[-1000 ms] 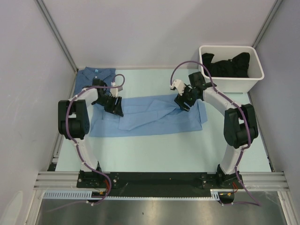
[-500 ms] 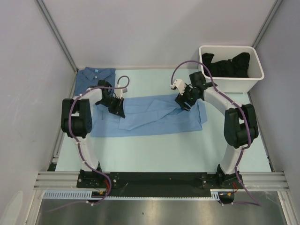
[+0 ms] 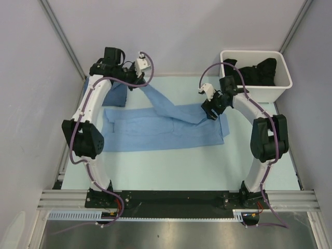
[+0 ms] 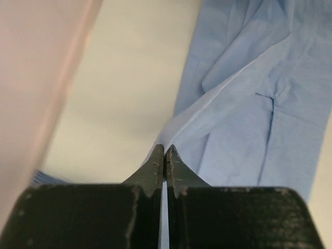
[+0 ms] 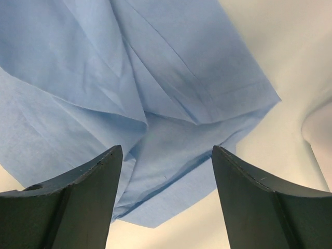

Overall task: Fold and stack the long sleeve shirts
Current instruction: Fold the shirt

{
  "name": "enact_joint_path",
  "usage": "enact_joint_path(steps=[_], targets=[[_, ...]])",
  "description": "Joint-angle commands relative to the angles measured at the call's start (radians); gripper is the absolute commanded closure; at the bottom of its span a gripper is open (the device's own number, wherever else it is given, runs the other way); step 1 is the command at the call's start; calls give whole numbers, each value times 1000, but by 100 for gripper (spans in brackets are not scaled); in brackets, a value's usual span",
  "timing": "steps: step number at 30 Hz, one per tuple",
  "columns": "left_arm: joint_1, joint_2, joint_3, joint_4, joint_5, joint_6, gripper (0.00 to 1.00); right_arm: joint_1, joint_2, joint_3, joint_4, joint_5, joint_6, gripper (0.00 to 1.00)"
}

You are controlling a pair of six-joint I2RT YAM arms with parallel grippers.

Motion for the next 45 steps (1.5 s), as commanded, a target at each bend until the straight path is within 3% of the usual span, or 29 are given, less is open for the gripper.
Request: enact_joint_path(steps=[1, 3, 8, 9, 10, 13, 15, 26, 28, 29, 32, 34, 38, 42, 45], targets=[[-35, -38, -3, 14, 85, 273, 100, -21, 3, 39, -10, -27, 40, 25], [-35, -72, -85, 63, 105, 404, 100, -29, -6, 32, -9, -30, 45, 24], [-13, -294, -402, 269, 185, 549, 100, -34, -26, 16, -21, -42, 43, 24], [14, -336, -468, 293, 206, 672, 100, -34, -31, 6, -23, -42, 38, 24], [27, -418, -610, 313, 229, 724, 100, -34, -35, -1, -23, -41, 35, 24], [100, -526, -845, 349, 240, 929, 100, -35, -35, -5, -30, -36, 32, 24], [140, -546, -912, 305, 236, 1067, 100, -34, -34, -1, -46, -50, 31, 24], [235, -569, -1248, 300, 187, 1451, 100, -24, 31, 18, -141, -32, 6, 34], [241, -592, -1276, 257, 159, 1477, 83, -24, 34, 21, -156, -33, 2, 35], [244, -604, -1274, 188, 142, 1467, 71, -24, 34, 24, -159, -35, -3, 35], [244, -679, -1244, 55, 79, 1308, 58, -24, 25, 35, -165, -41, -2, 36], [246, -706, -1206, -19, 55, 1216, 55, -23, 18, 50, -165, -51, 3, 35], [246, -720, -1161, 5, 73, 785, 47, -17, 21, 70, -152, -62, 14, 36], [238, -594, -1065, 100, 55, 459, 55, -1, 46, 87, -138, -53, 29, 38], [234, -401, -840, -13, 30, 245, 64, 2, 57, 96, -151, -47, 44, 42]])
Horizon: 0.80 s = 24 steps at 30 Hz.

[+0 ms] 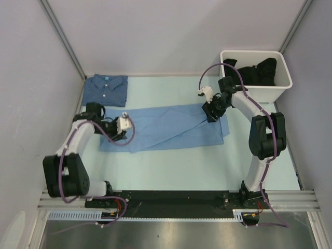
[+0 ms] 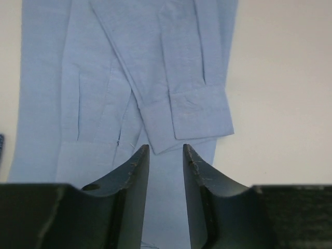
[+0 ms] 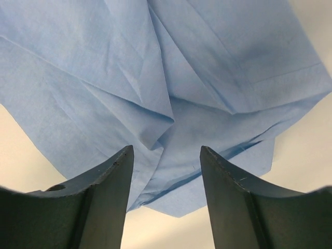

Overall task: Fold and stack the long sleeve shirts
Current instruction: Fold the shirt

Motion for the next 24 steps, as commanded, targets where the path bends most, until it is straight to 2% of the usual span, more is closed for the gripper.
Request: enact_joint_path(steps=[1, 2, 5, 7, 13, 18, 24], targets=[[-1, 225, 259, -154, -8, -404, 65, 7, 17, 43, -2, 2, 30, 42], [-2, 318, 297, -196, -14, -485, 65, 7, 14, 40, -5, 8, 35, 43], [0, 393, 336, -212, -26, -664, 61, -1, 17, 32, -17, 26, 65, 44], [1, 388, 292, -134, -38, -780, 57, -8, 24, 32, -34, 22, 88, 45], [25, 414, 209, 27, -132, -1012, 52, -34, 79, 35, -96, 37, 130, 48], [49, 422, 189, 98, -204, -1080, 51, -34, 93, 29, -97, 14, 173, 47], [46, 446, 163, 136, -205, -1119, 51, -36, 116, 29, -56, 20, 232, 47]])
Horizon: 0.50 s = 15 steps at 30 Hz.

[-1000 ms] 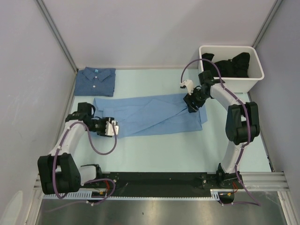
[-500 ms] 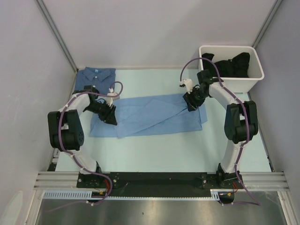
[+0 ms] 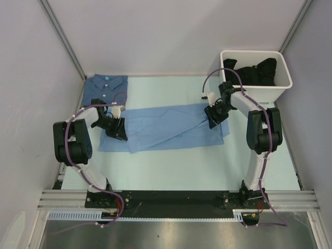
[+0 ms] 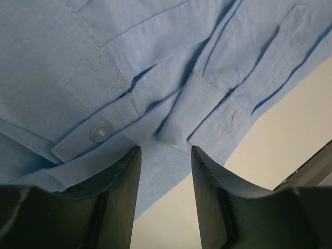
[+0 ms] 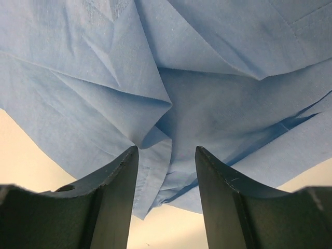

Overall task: Fold and stack the long sleeve shirts
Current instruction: Fold the shirt

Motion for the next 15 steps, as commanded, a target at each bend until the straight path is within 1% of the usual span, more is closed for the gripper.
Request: enact_joint_path(steps=[1, 5, 8, 9, 11, 14, 15], targets=[[1, 21, -26, 63, -7, -89, 51, 1, 21, 20, 26, -3, 72, 47], [1, 38, -47, 96, 2, -118, 55, 0, 38, 12, 52, 16, 89, 47], [1, 44, -47, 116, 23, -138, 60, 0, 47, -2, 76, 25, 100, 47], [0, 43, -47, 122, 31, -150, 65, -2, 50, -6, 84, 28, 104, 47], [1, 40, -49, 127, 48, -158, 70, -2, 59, -11, 101, 39, 118, 48], [1, 24, -46, 121, 51, -169, 85, -4, 67, -17, 118, 53, 133, 49], [1, 15, -41, 113, 54, -167, 95, -4, 68, -19, 119, 57, 138, 49]])
